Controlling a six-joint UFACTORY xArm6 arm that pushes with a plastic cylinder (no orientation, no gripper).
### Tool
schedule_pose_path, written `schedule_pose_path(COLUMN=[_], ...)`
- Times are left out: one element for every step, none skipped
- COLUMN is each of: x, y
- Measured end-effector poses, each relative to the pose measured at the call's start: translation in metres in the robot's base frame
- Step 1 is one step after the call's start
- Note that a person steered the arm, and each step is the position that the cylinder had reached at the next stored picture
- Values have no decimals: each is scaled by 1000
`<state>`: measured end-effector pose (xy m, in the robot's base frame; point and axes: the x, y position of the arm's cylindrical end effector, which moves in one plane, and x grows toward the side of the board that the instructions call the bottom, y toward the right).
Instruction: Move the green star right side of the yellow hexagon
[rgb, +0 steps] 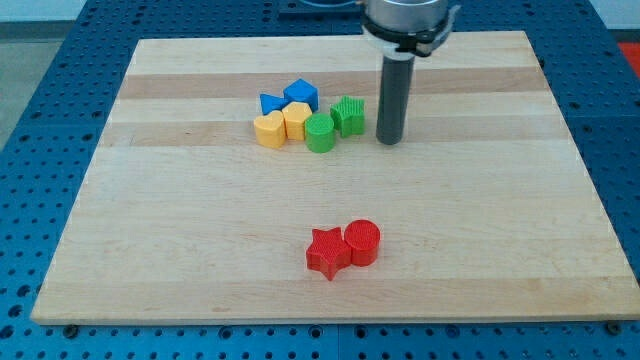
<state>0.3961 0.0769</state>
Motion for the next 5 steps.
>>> schedule_pose_path(x=[-14, -17, -17, -17, -17], y=[6, -12, -34, -51, -53])
